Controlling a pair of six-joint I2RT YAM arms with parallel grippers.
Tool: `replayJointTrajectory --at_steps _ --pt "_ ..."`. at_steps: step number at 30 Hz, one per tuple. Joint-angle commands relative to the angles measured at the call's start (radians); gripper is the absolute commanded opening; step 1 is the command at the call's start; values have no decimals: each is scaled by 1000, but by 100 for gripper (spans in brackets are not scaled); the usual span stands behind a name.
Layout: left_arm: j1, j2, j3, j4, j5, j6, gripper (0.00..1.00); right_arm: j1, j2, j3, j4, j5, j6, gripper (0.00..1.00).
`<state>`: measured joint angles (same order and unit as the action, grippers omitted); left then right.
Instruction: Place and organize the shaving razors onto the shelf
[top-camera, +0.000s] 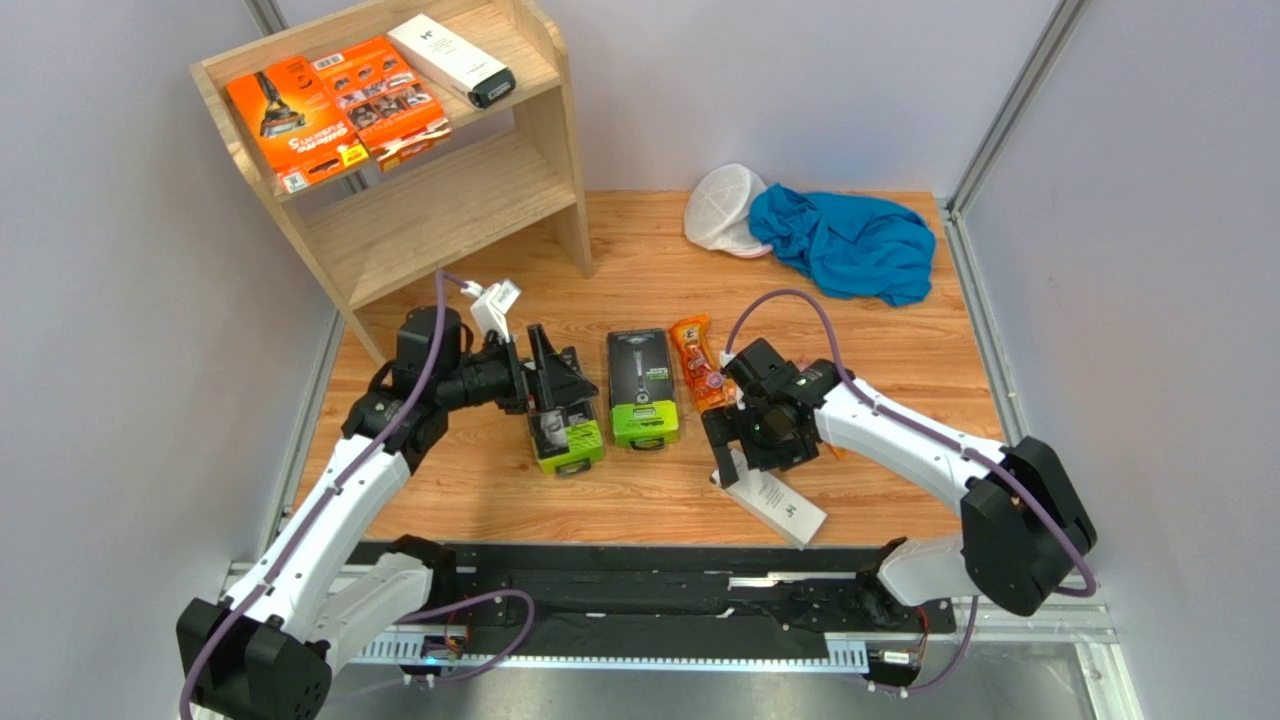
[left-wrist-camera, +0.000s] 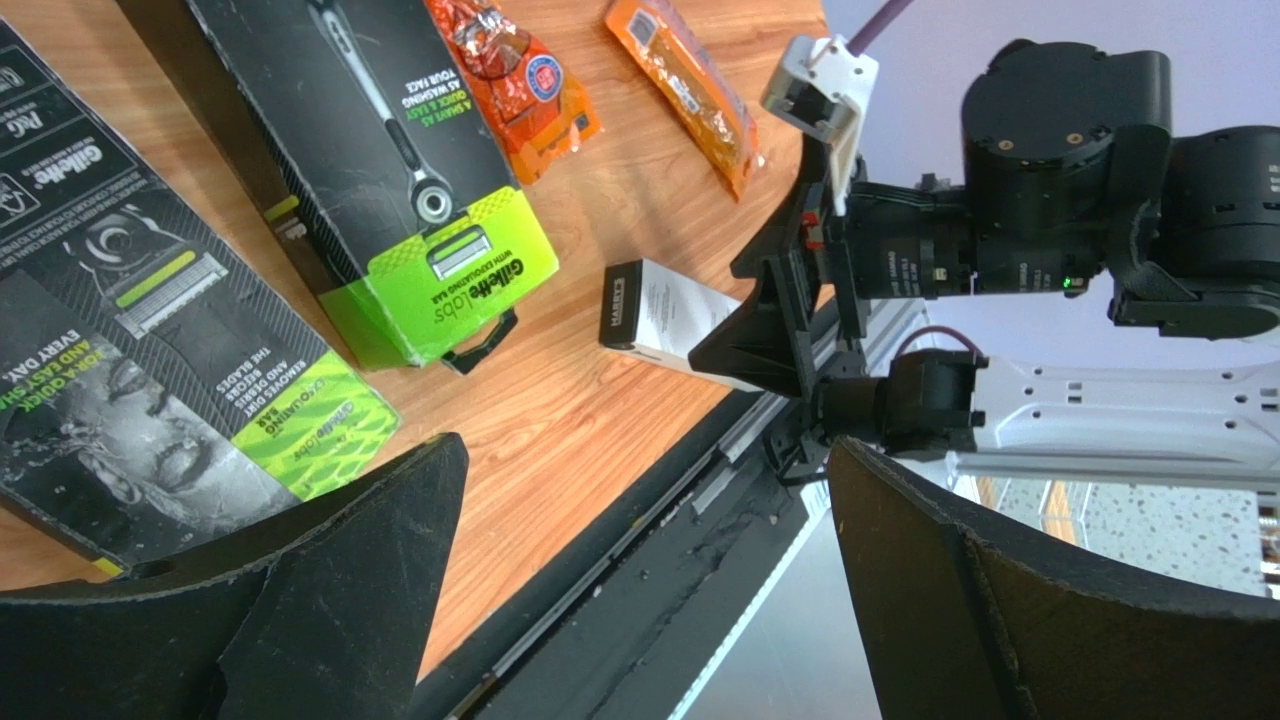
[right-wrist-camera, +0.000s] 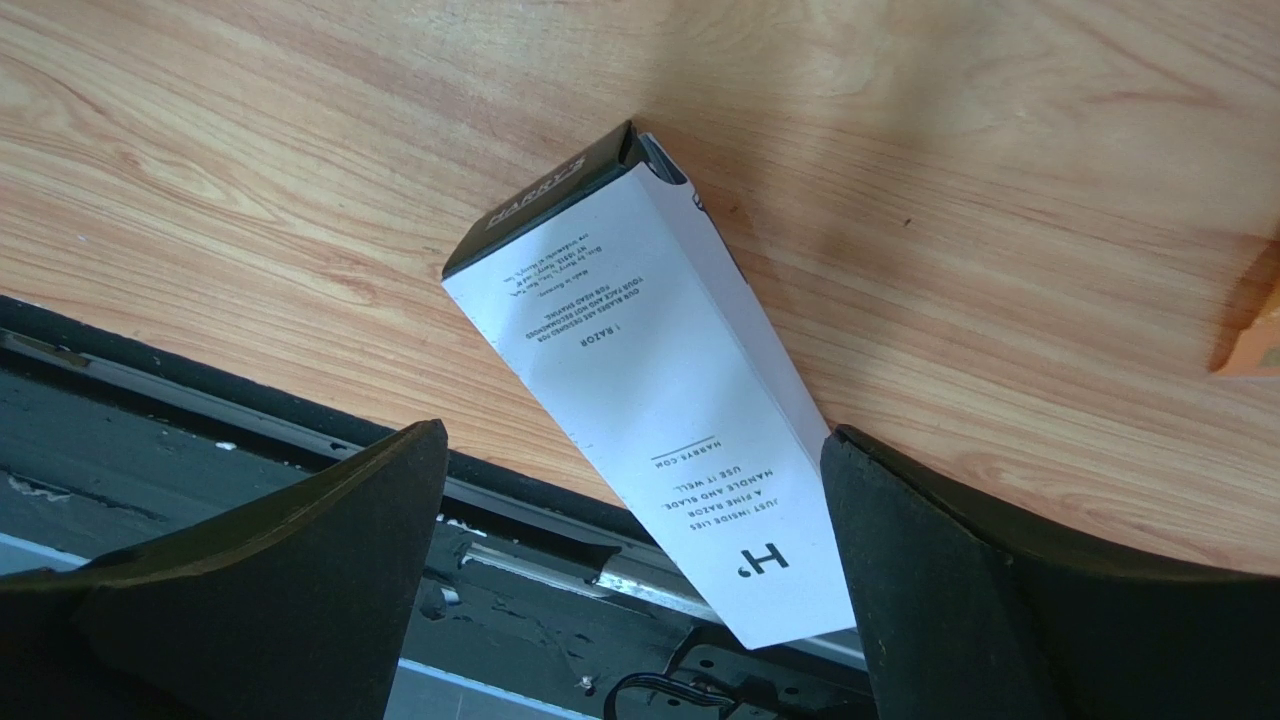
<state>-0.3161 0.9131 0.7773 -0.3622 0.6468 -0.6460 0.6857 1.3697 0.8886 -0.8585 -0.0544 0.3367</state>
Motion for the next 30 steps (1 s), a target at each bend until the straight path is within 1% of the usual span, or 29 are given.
replayJointTrajectory --at_steps 1,6,10,12,17,20,21,24,26,29,30 --pt "-11 16 -1 32 10 -4 99 17 57 59 -14 10 -44 100" --pt "-17 41 5 46 19 -6 99 66 181 105 -46 47 -59 100" --pt "-18 50 8 46 19 -4 99 109 291 144 -83 126 -67 99" --pt "-20 56 8 46 20 -3 99 127 340 161 -103 148 -58 94" --pt "-20 56 8 40 22 6 99 127 354 197 -108 171 -53 93" --pt "-21 55 8 29 22 12 99 126 384 220 -106 145 -68 83" --pt "-20 55 8 28 25 16 99 123 405 228 -106 140 -68 71" --pt "-20 53 13 16 30 22 99 120 442 269 -106 113 -70 43" --pt "-21 47 19 0 33 29 99 120 451 289 -108 110 -59 41" --pt "-21 40 25 -23 39 45 99 112 433 323 -108 116 -39 29" --pt "-21 38 23 -29 40 48 99 107 425 341 -109 120 -35 28"
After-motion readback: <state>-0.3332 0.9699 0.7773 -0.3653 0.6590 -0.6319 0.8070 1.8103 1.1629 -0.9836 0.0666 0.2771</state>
